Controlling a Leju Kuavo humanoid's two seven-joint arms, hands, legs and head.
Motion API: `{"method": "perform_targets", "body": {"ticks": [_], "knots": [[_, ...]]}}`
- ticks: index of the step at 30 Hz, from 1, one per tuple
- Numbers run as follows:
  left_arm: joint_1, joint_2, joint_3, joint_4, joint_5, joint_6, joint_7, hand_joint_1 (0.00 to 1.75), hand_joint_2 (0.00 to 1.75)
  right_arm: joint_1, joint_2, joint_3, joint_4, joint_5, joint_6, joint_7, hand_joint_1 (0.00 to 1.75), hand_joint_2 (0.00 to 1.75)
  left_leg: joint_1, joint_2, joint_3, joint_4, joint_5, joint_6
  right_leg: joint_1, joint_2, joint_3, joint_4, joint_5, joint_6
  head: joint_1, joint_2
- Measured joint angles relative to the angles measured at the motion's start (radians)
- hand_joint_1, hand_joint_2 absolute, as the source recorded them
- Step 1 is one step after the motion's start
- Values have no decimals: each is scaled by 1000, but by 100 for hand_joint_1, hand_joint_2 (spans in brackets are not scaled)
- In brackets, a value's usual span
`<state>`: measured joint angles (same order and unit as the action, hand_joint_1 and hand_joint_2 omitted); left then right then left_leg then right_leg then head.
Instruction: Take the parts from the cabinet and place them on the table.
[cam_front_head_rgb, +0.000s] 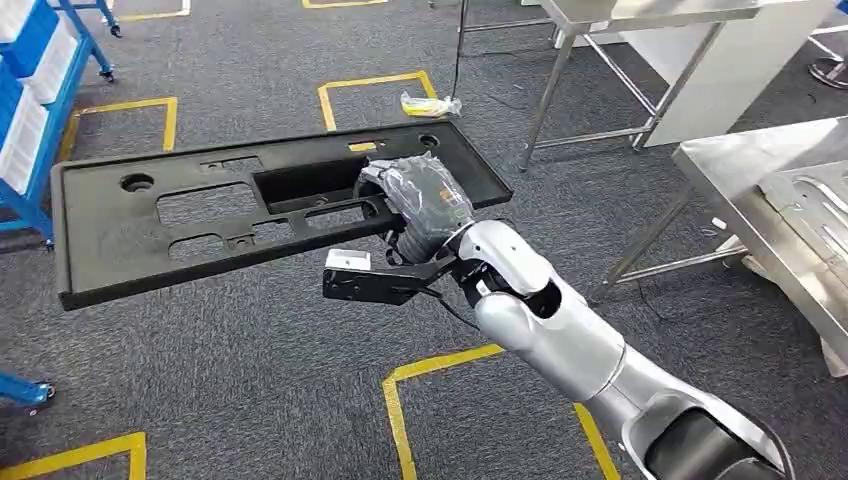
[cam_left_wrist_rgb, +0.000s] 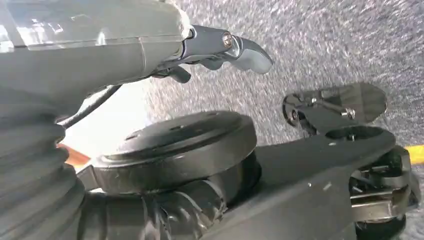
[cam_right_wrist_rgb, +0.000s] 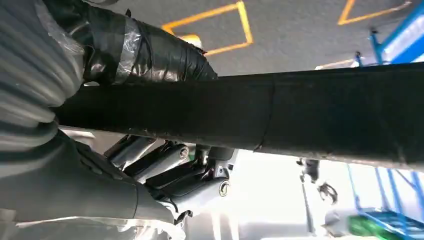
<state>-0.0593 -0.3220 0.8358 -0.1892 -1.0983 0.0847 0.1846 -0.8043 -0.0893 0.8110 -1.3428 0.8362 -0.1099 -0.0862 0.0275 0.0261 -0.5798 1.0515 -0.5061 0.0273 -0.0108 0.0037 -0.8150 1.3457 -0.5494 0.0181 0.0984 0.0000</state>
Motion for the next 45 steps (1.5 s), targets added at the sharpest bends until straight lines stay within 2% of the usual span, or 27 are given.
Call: {"method": "perform_targets", "body": {"ticks": [2,3,4,5,9,10,11,12,14,15,17,19,20,21,23,25,27,29,31,32,34,35,36,40,42,43,45], "knots": [[0,0,1,0,0,2,-1,0,175,3,1,0,0,4,0,4,175,175,-3,24,8,0,-8,-1,-1,-3,36,-80,66,-6,0,0],[0,1,2,0,0,2,-2,0,175,2,5,0,0,13,-1,8,175,175,-3,34,15,0,-12,-3,2,-12,84,-170,113,-12,0,0],[0,2,2,0,1,2,-2,0,175,1,14,0,3,28,-5,20,175,175,-3,44,23,-1,-18,-5,9,-40,131,-260,146,-20,0,0],[2,3,4,0,2,0,-2,0,175,-1,29,1,10,42,-13,28,175,175,-4,53,26,-8,-20,-8,24,-76,144,-271,123,-24,0,0],[-1,7,13,0,10,-16,3,0,175,-8,99,11,56,74,-47,45,175,175,-7,94,47,-24,-26,-30,40,-41,152,-299,122,-47,0,0],[-3,9,15,0,5,-37,0,0,175,-11,126,14,72,80,-51,46,175,175,-1,82,51,-20,-39,-35,22,-30,174,-321,127,-51,1,0],[-2,13,16,0,-3,-58,-3,0,175,-24,149,18,95,84,-61,45,175,175,-1,32,42,13,-56,-34,25,-19,181,-330,127,-60,1,0],[1,14,16,0,-9,-77,-8,0,175,-41,181,29,121,85,-68,45,175,175,-1,1,9,80,-87,-33,25,-9,182,-330,128,-70,-1,0],[-4,17,15,0,-13,-98,-8,0,175,-52,221,45,157,85,-71,44,175,175,-3,-20,-75,224,-140,-37,27,16,185,-327,124,-76,-1,0],[-9,19,15,0,-13,-105,-8,0,175,-52,235,51,171,85,-71,44,175,175,-4,-20,-107,269,-140,-39,28,29,187,-324,121,-76,-1,0],[-12,20,15,0,-14,-122,-8,0,175,-52,253,63,194,85,-72,42,175,175,-4,-22,-101,213,-69,-38,28,56,189,-313,113,-74,-1,0],[-9,22,16,0,-21,-127,-6,0,175,-54,264,66,205,86,-77,43,175,175,0,-47,-40,51,33,-37,26,84,188,-292,101,-67,-1,0],[-7,23,16,0,-22,-127,-6,0,175,-54,268,67,209,87,-83,44,175,175,4,-93,-29,38,10,-35,24,93,180,-286,95,-62,0,0],[-6,23,15,1,-24,-128,-8,0,175,-58,269,69,213,89,-89,46,175,175,6,-110,-21,8,7,-34,27,105,169,-269,93,-56,0,0],[-9,23,15,1,-26,-128,-8,0,175,-56,269,71,218,93,-90,50,175,175,-4,-93,-21,14,8,-22,18,124,165,-283,101,-41,-1,0],[-11,15,15,2,-28,-129,-9,0,175,-57,266,71,222,95,-90,52,175,175,11,-65,-11,-6,18,-9,24,139,162,-283,103,-34,-2,0],[-6,18,16,2,-30,-128,-9,0,175,-58,264,71,224,96,-90,53,175,175,7,-39,5,-22,20,3,22,39,129,-211,60,-18,11,0],[-1,18,16,2,-31,-127,-9,0,175,-58,264,72,226,97,-92,53,175,175,4,-12,9,-24,17,3,11,7,52,-70,4,-4,11,0],[0,20,16,2,-32,-126,-8,0,175,-52,260,73,230,105,-97,57,175,175,4,14,13,-24,10,2,2,0,11,-16,9,4,11,0],[0,20,16,2,-33,-126,-8,0,175,-48,257,73,230,110,-102,61,175,175,4,26,18,-24,5,0,-1,-3,26,-56,44,6,12,0],[0,20,16,2,-38,-126,-5,0,175,-44,253,74,230,119,-110,68,175,175,2,48,36,-25,-8,-5,1,-26,111,-229,142,-3,11,0],[2,18,16,2,-42,-125,-3,0,175,-44,251,73,230,120,-112,68,175,175,3,56,42,-26,-13,-8,10,-66,140,-293,149,-11,11,0],[3,16,16,2,-45,-122,-1,0,175,-43,249,73,229,121,-114,68,175,175,-5,65,44,-28,-16,-14,28,-86,148,-295,139,-19,11,0],[-4,15,12,2,-66,-119,8,0,175,-22,232,63,216,121,-119,74,175,175,-5,109,73,-44,-30,-37,34,-41,168,-322,130,-41,11,0],[0,16,7,2,-72,-118,13,0,175,-10,225,55,208,126,-133,76,175,175,3,22,51,22,-71,-35,18,-22,190,-343,134,-55,13,0],[-1,16,6,2,-74,-118,14,0,175,-7,224,55,206,131,-139,76,175,175,3,-2,14,95,-103,-35,17,-11,192,-343,132,-61,11,0],[-10,17,5,2,-78,-119,15,0,175,16,217,54,200,139,-142,75,175,175,1,-18,-70,242,-149,-39,18,17,197,-341,126,-65,11,0]]}}
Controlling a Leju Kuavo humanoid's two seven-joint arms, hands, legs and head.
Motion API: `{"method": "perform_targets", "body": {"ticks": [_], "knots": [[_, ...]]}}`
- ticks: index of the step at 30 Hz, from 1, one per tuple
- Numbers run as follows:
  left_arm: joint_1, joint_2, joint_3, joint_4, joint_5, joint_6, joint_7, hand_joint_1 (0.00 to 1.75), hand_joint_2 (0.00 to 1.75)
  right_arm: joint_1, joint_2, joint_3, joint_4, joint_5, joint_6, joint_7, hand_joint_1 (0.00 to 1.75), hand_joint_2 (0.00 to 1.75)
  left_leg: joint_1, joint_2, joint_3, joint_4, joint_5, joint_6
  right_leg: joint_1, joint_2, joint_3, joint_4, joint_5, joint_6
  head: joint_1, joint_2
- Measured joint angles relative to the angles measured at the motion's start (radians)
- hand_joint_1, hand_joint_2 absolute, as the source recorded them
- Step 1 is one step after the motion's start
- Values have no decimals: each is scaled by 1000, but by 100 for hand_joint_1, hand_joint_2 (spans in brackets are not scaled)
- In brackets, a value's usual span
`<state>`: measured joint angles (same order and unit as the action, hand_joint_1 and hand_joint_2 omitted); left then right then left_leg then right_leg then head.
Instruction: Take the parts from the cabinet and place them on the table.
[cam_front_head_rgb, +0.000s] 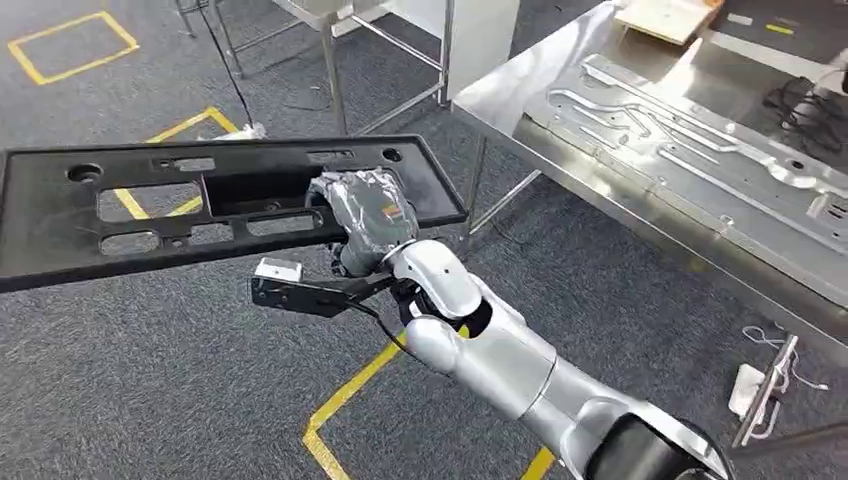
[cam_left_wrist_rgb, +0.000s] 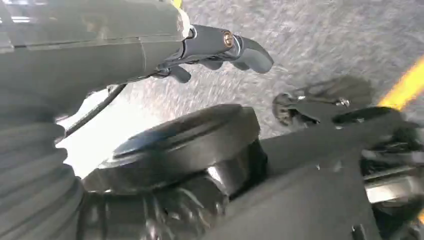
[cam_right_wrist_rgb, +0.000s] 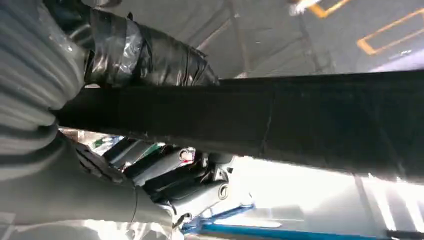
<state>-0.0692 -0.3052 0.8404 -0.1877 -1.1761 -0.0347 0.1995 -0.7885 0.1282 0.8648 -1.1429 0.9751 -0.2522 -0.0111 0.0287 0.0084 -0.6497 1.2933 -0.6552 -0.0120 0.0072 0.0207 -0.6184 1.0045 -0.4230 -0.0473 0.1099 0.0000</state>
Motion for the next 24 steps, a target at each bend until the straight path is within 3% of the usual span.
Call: {"method": "perform_targets", "body": {"ticks": [1,2,4,5,6,7,8,10,11,12,13,15,16,17,18,19,20,21,22,24], "knots": [[-5,0,-1,0,-2,0,1,0,175,12,-5,0,-1,1,0,0,175,175,0,0,-20,22,10,-1,0,15,3,2,-2,0,-1,0],[-6,0,-2,0,-3,0,2,0,175,21,-10,0,-1,1,0,0,175,175,0,0,-17,-1,43,-1,0,30,6,6,-6,3,0,0],[-4,0,-8,0,-11,0,7,0,175,26,-17,-3,-6,1,0,1,175,175,3,-11,30,-141,150,-3,-7,63,6,25,-19,12,-1,0],[-1,0,-12,0,-20,0,10,0,175,28,-20,-4,-10,4,-1,3,175,175,7,-37,52,-209,179,-5,-10,77,2,40,-29,20,0,0],[-1,-1,-17,1,-30,0,13,0,175,31,-28,-6,-16,12,-5,7,175,175,6,-81,56,-214,161,-6,-5,88,-10,55,-34,28,-2,0],[-5,-2,-22,1,-42,-1,16,0,175,39,-38,-8,-28,14,-7,12,175,175,7,-79,70,-232,144,6,-9,99,-24,61,-33,33,-2,0],[-6,-3,-28,1,-50,-2,16,0,175,57,-66,-16,-52,13,-7,14,175,175,0,-73,66,-233,147,13,-11,103,-26,57,-30,41,-2,0],[-8,-6,-44,1,-70,1,23,0,175,96,-142,-37,-118,1,-3,9,175,175,3,-65,70,-240,153,24,-12,114,-23,49,-26,52,-2,0],[-8,-9,-51,1,-80,3,27,0,175,116,-175,-51,-155,-8,2,1,175,175,9,-53,76,-247,155,31,-13,87,-24,57,-32,55,-3,0],[-6,-9,-58,1,-84,4,32,0,175,133,-220,-70,-191,-9,11,-4,175,175,8,-47,85,-254,155,35,-8,32,-38,93,-50,64,8,0],[-5,-9,-63,1,-85,5,35,0,175,147,-248,-87,-224,-9,22,-6,175,175,5,-32,90,-258,153,39,-12,6,-74,156,-80,71,9,0],[-4,-9,-65,1,-85,7,40,0,175,162,-286,-109,-267,-7,41,-10,175,175,1,0,94,-258,146,44,-15,-12,-157,292,-128,77,9,0],[-3,-9,-65,1,-85,12,42,0,175,166,-298,-115,-281,-4,48,-10,175,175,-1,15,98,-258,141,44,-16,-16,-181,324,-126,78,9,0],[-2,-9,-65,1,-85,14,44,0,175,170,-310,-123,-292,-3,55,-10,175,175,-2,30,103,-258,136,44,-17,-18,-183,315,-105,78,9,0],[-2,-9,-66,1,-82,16,46,0,175,170,-320,-130,-300,-2,58,-10,175,175,-3,45,112,-258,129,44,-17,-21,-158,254,-56,74,8,0],[-2,-10,-66,1,-81,18,49,0,175,168,-327,-140,-308,-1,60,-10,175,175,-4,58,121,-258,122,43,-15,-29,-118,173,-6,68,9,0],[-1,-10,-66,1,-81,19,51,0,175,165,-331,-150,-317,0,61,-10,175,175,-5,68,131,-259,115,42,-8,-58,-72,80,41,56,9,0],[2,-11,-66,1,-80,20,52,0,175,159,-334,-157,-323,0,63,-10,175,175,-5,77,133,-266,111,39,6,-105,-58,60,19,46,8,0],[3,-12,-66,1,-80,21,53,0,175,150,-334,-162,-326,0,64,-10,175,175,-11,87,137,-265,108,33,19,-106,-55,44,22,39,9,0],[2,-13,-66,1,-79,21,52,0,175,139,-341,-174,-333,0,69,-9,175,175,-13,105,147,-276,104,25,20,-84,-56,44,13,29,9,0]]}}
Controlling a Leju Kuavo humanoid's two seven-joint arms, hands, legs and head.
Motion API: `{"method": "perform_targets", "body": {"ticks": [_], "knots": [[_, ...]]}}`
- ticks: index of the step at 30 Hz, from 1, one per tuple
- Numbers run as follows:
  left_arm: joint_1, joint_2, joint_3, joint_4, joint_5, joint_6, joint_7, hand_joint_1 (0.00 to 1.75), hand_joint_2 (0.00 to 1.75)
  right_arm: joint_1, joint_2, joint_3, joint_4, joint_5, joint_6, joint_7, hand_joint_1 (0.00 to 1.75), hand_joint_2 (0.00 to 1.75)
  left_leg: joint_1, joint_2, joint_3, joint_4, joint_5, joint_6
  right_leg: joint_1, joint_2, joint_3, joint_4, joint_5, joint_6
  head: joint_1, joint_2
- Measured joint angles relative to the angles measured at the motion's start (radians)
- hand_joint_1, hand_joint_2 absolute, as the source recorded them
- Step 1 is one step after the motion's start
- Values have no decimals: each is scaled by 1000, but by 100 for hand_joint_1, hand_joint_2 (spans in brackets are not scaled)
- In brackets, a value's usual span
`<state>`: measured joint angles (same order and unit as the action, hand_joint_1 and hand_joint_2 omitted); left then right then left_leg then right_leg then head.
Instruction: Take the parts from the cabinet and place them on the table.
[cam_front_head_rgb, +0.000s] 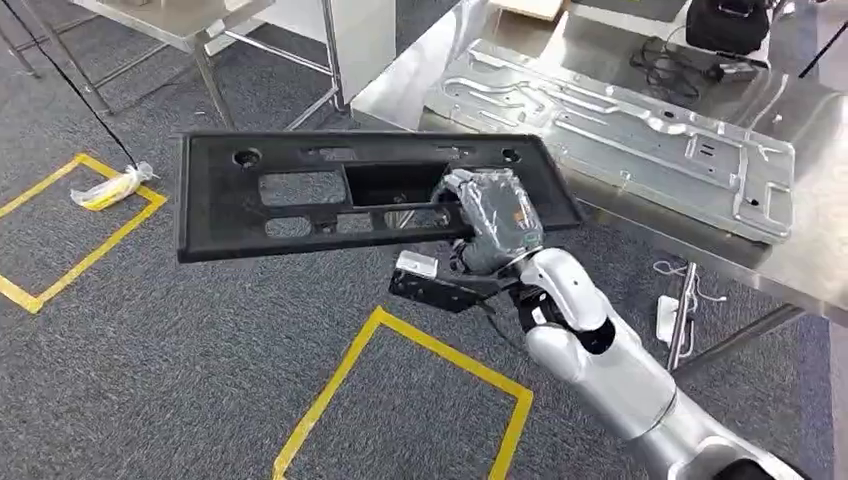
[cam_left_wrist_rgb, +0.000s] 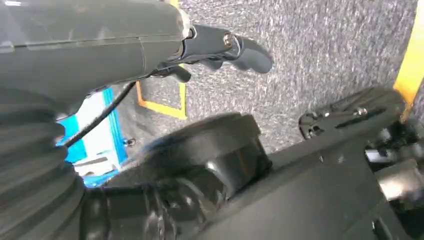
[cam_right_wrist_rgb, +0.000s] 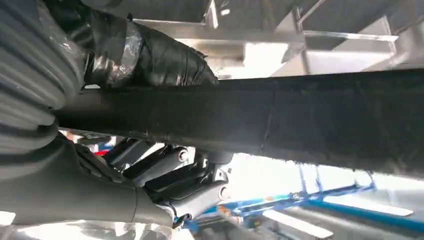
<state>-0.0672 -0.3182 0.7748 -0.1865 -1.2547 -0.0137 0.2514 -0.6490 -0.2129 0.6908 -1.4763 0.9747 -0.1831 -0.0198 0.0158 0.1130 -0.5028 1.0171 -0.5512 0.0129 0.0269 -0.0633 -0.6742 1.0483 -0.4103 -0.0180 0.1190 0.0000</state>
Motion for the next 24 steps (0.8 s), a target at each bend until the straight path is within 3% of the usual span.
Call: {"method": "perform_targets", "body": {"ticks": [1,2,3,4,6,7,8,10,11,12,13,14,16,17,18,19,20,22,23,24], "knots": [[-1,-1,0,0,1,0,0,0,175,-2,-8,-7,-4,0,2,1,175,175,-4,12,10,-8,-3,-5,0,13,4,-8,-1,-3,-1,0],[-4,-2,0,0,1,1,-3,0,175,-4,-13,-15,-14,0,2,3,175,175,0,6,14,-10,-14,-11,-19,25,22,-27,1,-7,-2,0],[-1,0,0,0,2,1,-4,0,175,-9,-17,-23,-20,0,2,3,175,175,1,-44,11,18,-26,-13,-17,36,31,-37,2,-8,-2,0],[0,0,0,0,5,1,-5,0,175,-20,-20,-28,-20,1,3,5,175,175,3,-79,-19,77,-54,-14,-19,42,35,-39,1,-16,-2,0],[-8,0,0,0,8,0,-8,0,175,-26,-21,-29,-22,15,3,9,175,175,2,-103,-108,241,-114,-19,-19,68,42,-38,-4,-23,-2,0],[-13,0,0,0,9,-1,-10,0,175,-24,-22,-29,-22,31,5,13,175,175,2,-104,-142,294,-120,-21,-18,82,46,-36,-8,-24,-2,0],[-16,0,0,0,10,-1,-11,0,175,-23,-24,-29,-22,42,5,18,175,175,1,-104,-153,298,-97,-21,-18,98,49,-33,-12,-24,-2,0],[-14,0,0,0,9,-1,-11,0,175,-26,-32,-30,-23,52,5,25,175,175,2,-107,-122,185,7,-17,-19,129,56,-22,-23,-19,-2,0],[-11,0,0,0,9,0,-11,0,175,-27,-35,-31,-24,52,5,26,175,175,2,-124,-97,103,61,-14,-20,143,56,-14,-28,-15,-2,0],[-8,1,0,0,9,-1,-11,0,175,-26,-37,-31,-24,53,5,26,175,175,5,-177,-85,70,62,-7,-23,155,52,-8,-33,-11,-1,0],[-9,0,0,0,10,-1,-13,0,175,-28,-38,-31,-24,53,5,26,175,175,8,-191,-80,45,63,-5,-20,169,43,4,-33,-5,-2,0],[-10,0,0,0,10,-1,-12,0,175,-27,-39,-31,-26,54,6,26,175,175,4,-181,-67,30,43,2,-27,177,31,3,-29,3,-3,0],[-11,0,0,0,10,0,-13,0,175,-26,-48,-32,-26,65,11,31,175,175,-2,-168,-68,25,48,12,-32,195,29,-7,-22,17,-3,0],[-11,-6,0,0,9,-1,-13,0,175,-28,-56,-33,-26,85,20,42,175,175,14,-155,-59,9,54,22,-23,200,29,-8,-21,20,-4,0],[-10,-3,0,0,5,1,-9,0,175,-31,-59,-33,-24,109,28,55,175,175,14,-144,-48,-2,58,29,-21,144,24,9,-31,24,0,0],[-9,-4,0,0,0,4,-2,0,175,-37,-59,-33,-17,139,39,68,175,175,13,-131,-41,-8,58,32,-24,104,0,54,-57,30,7,0],[-9,-4,0,0,-2,8,3,0,175,-42,-56,-29,-5,162,45,77,175,175,12,-120,-38,-11,57,33,-29,84,-36,122,-85,36,8,0],[-9,-3,0,0,-3,9,11,0,175,-44,-46,-21,31,189,55,93,175,175,13,-96,-34,-10,51,34,-41,69,-114,255,-125,48,7,0],[-8,-3,0,0,-4,10,15,0,175,-44,-38,-11,57,204,57,106,175,175,14,-84,-31,-10,47,33,-48,65,-130,273,-114,52,7,0],[-8,-3,0,0,-5,10,17,0,175,-44,-30,-5,78,215,56,115,175,175,15,-75,-26,-10,43,30,-52,62,-120,244,-84,56,7,0]]}}
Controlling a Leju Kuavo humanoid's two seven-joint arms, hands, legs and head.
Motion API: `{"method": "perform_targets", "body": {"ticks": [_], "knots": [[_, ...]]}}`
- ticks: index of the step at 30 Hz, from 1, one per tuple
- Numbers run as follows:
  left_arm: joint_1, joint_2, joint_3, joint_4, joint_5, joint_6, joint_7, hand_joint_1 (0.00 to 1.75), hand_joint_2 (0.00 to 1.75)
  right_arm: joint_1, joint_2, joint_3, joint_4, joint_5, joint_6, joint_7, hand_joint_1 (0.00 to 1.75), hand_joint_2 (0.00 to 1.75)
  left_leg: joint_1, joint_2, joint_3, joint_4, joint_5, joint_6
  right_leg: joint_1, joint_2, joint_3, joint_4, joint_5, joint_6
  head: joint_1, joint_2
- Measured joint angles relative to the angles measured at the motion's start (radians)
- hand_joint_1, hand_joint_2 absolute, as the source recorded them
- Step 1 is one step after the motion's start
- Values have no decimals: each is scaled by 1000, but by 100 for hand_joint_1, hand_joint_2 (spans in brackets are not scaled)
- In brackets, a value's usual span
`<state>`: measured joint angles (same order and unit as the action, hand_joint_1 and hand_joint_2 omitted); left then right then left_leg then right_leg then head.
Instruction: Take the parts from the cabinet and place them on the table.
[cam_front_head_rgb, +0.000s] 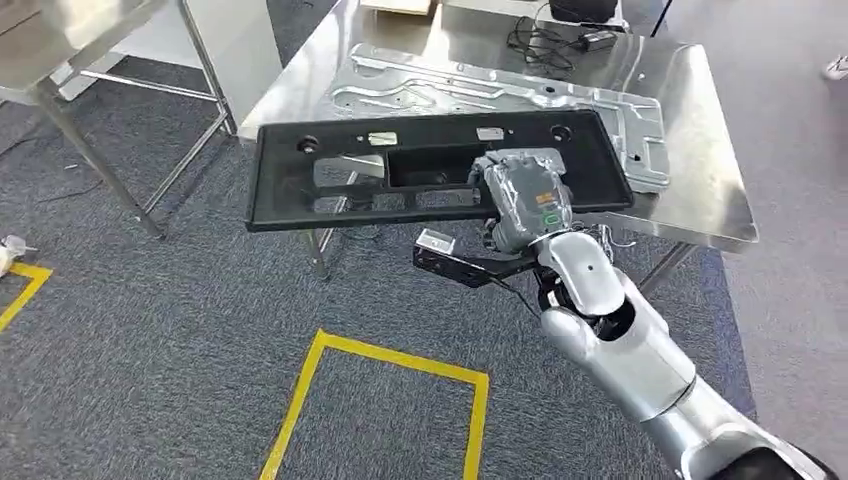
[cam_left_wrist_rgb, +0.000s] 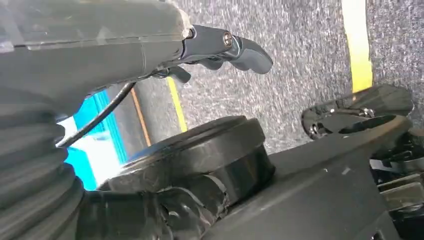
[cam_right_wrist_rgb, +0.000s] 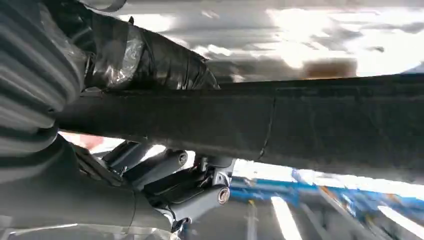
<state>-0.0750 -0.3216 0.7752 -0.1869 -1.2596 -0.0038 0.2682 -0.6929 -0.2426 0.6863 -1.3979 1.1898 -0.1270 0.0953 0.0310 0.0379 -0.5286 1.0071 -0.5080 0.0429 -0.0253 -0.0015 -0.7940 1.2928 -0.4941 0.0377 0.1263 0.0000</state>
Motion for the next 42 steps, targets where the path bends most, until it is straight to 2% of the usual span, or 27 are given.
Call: {"method": "perform_targets", "body": {"ticks": [1,2,3,4,5,8,9,10,11,12,13,14,15,17,18,19,20,21,22,23,26,31,36,42], "knots": [[0,0,0,0,-2,0,1,0,175,-1,10,5,22,7,-1,7,175,175,2,11,8,0,-6,-4,-3,-6,37,-76,50,1,0,0],[1,0,0,0,-3,1,1,0,175,-5,14,10,37,11,-1,9,175,175,3,20,18,0,-13,-10,-4,-22,86,-173,100,0,0,0],[3,0,0,0,-5,1,2,0,175,-10,23,15,50,15,-1,10,175,175,2,29,27,0,-20,-15,-1,-58,121,-251,119,-4,0,0],[4,0,0,0,-6,3,5,0,175,-18,34,19,64,16,-1,10,175,175,-6,39,25,-2,-25,-23,21,-88,134,-255,100,-11,1,0],[5,0,0,0,-8,5,8,0,175,-26,48,22,77,17,-1,11,175,175,-8,49,28,-3,-29,-29,20,-73,130,-261,98,-20,-1,0],[1,0,0,0,-16,10,18,0,175,-32,73,33,110,31,-6,20,175,175,-9,83,51,-15,-39,-48,24,-38,131,-264,89,-35,0,0],[3,0,0,0,-16,11,19,0,175,-31,84,34,113,39,-8,25,175,175,-3,53,48,-1,-53,-52,12,-27,140,-271,90,-42,-1,0],[4,0,0,0,-16,13,19,0,175,-35,91,35,117,52,-18,34,175,175,-3,11,26,43,-77,-50,13,-19,142,-274,89,-50,-2,0],[1,0,0,0,-16,14,19,0,175,-37,101,35,120,65,-27,46,175,175,-3,-9,-6,105,-108,-49,14,-10,142,-275,88,-58,-3,0],[-5,0,0,0,-16,14,19,0,175,-37,111,36,123,81,-39,55,175,175,-7,-25,-60,210,-155,-48,15,3,144,-273,84,-64,-3,0],[-11,0,0,0,-16,14,18,0,175,-35,115,37,126,89,-42,58,175,175,-10,-29,-98,281,-177,-49,18,14,146,-272,81,-67,-3,0],[-15,0,0,0,-15,14,18,0,175,-33,118,40,129,92,-42,60,175,175,-11,-29,-119,315,-175,-47,20,25,149,-271,79,-70,-3,0],[-17,0,0,0,-15,14,18,0,175,-30,120,43,133,93,-42,63,175,175,-11,-30,-122,308,-147,-45,22,41,154,-268,76,-70,-3,0],[-13,0,0,0,-16,14,18,0,175,-29,123,47,136,95,-42,65,175,175,-10,-34,-81,184,-44,-38,22,71,160,-261,68,-66,-3,0],[-9,0,0,0,-16,16,19,0,175,-29,125,48,138,101,-44,71,175,175,-9,-54,-56,103,9,-35,21,82,162,-254,63,-63,-3,0],[-6,0,0,0,-15,17,19,0,175,-27,130,48,140,112,-50,76,175,175,-9,-68,-43,73,9,-29,21,85,160,-251,59,-61,-2,0],[-7,0,0,0,-14,18,20,0,175,-27,136,48,144,130,-62,82,175,175,-8,-71,-37,40,6,-31,27,100,151,-238,59,-56,-4,0],[-7,0,0,0,-10,19,21,0,175,-25,142,48,146,147,-71,84,175,175,-11,-68,-35,39,-4,-25,22,103,144,-241,63,-49,-4,0],[-8,-1,0,0,-5,19,20,0,175,-23,153,49,150,163,-77,85,175,175,-10,-67,-34,27,-1,-21,23,105,145,-243,63,-46,-4,0],[-8,0,2,0,-1,16,18,0,175,-24,170,50,160,186,-84,94,175,175,-10,-69,-33,24,2,-25,24,103,145,-246,67,-58,-3,0],[-6,-2,9,0,16,1,13,0,175,-61,242,51,207,219,-87,114,175,175,-12,-70,-31,24,3,-23,24,100,149,-252,67,-58,-4,0],[-5,-2,20,0,15,-2,14,0,175,-116,294,53,239,216,-83,113,175,175,-12,-80,-29,24,4,-22,26,89,157,-258,68,-57,-3,0],[-5,-2,20,0,6,2,8,0,175,-120,302,53,233,236,-85,127,175,175,-12,-81,-29,24,3,-20,26,88,157,-259,65,-54,-4,0],[-4,-2,29,0,18,-5,6,0,175,-90,287,52,194,252,-115,143,175,175,-12,-81,-27,23,1,-20,27,88,157,-259,64,-51,-4,0]]}}
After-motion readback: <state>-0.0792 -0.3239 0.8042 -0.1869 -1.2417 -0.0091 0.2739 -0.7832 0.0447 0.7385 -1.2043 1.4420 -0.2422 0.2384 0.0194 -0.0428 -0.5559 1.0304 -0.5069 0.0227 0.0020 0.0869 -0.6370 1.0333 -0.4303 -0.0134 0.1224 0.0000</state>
